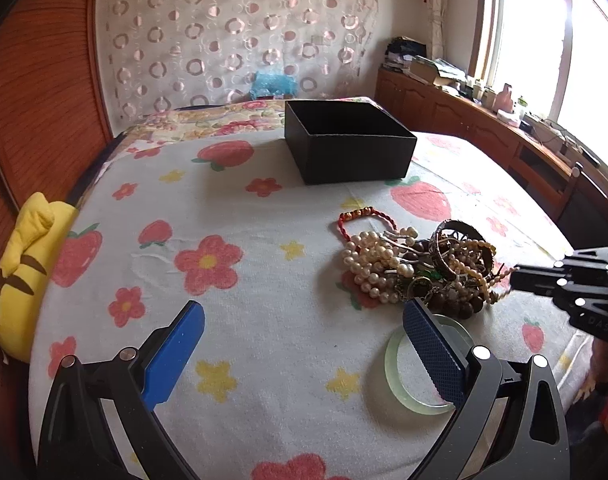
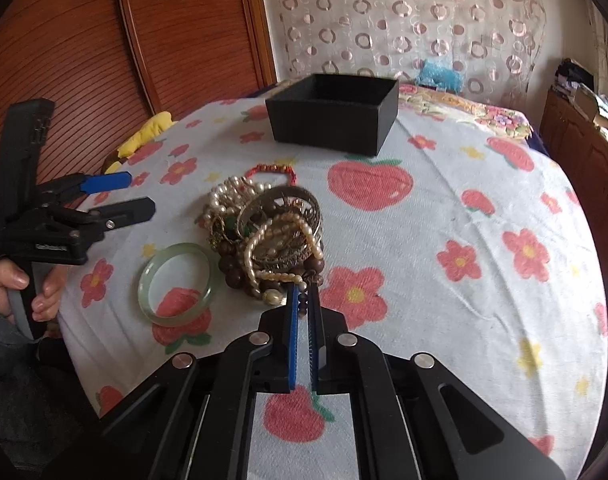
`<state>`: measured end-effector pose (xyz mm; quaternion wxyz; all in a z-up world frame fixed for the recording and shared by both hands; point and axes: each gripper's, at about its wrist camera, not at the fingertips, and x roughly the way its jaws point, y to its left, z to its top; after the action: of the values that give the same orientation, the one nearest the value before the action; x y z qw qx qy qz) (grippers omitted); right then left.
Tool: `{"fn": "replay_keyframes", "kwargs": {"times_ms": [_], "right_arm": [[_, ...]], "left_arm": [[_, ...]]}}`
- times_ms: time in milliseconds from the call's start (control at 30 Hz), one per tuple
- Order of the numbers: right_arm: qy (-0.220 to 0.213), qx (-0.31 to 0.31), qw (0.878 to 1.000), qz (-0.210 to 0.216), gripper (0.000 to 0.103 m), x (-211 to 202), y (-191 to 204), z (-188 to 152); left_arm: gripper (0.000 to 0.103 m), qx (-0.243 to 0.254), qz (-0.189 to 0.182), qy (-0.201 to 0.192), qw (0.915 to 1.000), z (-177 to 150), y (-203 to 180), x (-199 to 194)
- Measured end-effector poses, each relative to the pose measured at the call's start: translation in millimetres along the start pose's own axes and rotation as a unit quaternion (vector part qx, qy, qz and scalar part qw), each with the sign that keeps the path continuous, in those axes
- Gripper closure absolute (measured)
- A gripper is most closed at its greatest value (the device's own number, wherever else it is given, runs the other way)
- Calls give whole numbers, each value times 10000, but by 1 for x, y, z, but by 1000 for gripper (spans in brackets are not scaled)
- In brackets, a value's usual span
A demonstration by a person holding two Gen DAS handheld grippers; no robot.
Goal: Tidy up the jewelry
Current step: 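Grasp the long gold beaded necklace from the pile with the right tool, then grasp the pearl necklace with the left tool while the right tool lifts the beaded necklace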
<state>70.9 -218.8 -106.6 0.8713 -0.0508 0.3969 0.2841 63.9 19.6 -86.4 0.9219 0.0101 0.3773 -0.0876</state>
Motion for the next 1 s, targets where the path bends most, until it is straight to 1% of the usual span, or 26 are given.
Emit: {"fn": "replay_keyframes", "kwargs": {"times_ms": [133, 233, 267, 300, 333, 400, 433, 500, 533, 600, 733, 867, 1000], "right_arm": [[-334, -97, 9994, -79, 98, -26, 2, 11], [-585, -160, 9980, -162, 98, -46, 1, 24], [-656, -186, 9975, -195, 98, -50, 1, 28], [-729, -219, 9968, -229, 98, -56, 1, 32], [-812, -254, 9960, -265, 98, -62, 0, 38], [-917, -320, 9947, -329, 98, -70, -1, 47], [-974, -350, 9940, -362, 98, -74, -2, 52], [-1056, -413, 9927, -420, 98, -80, -2, 60], [-1100, -450, 9919, -445, 98, -84, -2, 64], [-1173, -514, 9906, -478, 98, -89, 0, 70], [-1298, -603, 9882, -546, 98, -98, 3, 82], [-1428, -684, 9854, -621, 98, -106, 4, 92], [-1565, -755, 9826, -659, 98, -113, 7, 103]], "left_arm": [[7, 115, -120, 25, 9999, 8, -4, 5], [8, 161, -342, 58, 9993, 14, -4, 10], [18, 168, -426, 120, 9989, 16, -4, 13], [30, 184, -466, 182, 9986, 18, -4, 16], [35, 199, -506, 238, 9982, 20, -4, 20], [48, 158, -641, 294, 9974, 24, -2, 26], [51, 135, -710, 334, 9968, 26, -1, 28], [62, 75, -901, 419, 9950, 30, 0, 34], [64, 53, -976, 471, 9941, 32, 1, 38], [71, 68, -996, 569, 9934, 36, 0, 46], [78, 168, -854, 748, 9934, 40, -4, 60], [78, 301, -770, 842, 9930, 40, -8, 66], [78, 409, -744, 843, 9928, 43, -10, 68]]}}
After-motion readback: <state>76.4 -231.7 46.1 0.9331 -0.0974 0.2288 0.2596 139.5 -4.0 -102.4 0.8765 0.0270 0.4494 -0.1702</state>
